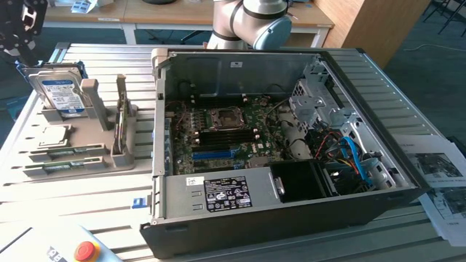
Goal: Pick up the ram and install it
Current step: 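Pick up the ram and move it above insertion slot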
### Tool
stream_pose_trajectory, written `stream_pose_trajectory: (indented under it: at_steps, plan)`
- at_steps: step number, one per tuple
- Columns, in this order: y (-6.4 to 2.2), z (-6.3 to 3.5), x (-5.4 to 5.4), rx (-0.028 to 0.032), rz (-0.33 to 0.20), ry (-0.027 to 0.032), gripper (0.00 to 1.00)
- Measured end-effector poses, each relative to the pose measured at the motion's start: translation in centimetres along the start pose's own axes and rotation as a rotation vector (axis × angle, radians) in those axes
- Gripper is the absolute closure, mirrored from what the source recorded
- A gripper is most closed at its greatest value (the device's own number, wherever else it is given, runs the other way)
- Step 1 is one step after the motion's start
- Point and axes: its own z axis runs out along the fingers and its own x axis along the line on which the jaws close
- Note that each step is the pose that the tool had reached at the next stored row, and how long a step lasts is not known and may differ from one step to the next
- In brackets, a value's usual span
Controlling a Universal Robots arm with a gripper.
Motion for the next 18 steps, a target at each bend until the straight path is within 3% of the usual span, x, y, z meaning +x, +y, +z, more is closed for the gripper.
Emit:
stream_pose_trajectory:
  at_steps: [18]
  plan:
    - [-0.01, 0.0, 0.01, -0.0048, -0.203, 0.0092, 0.9]
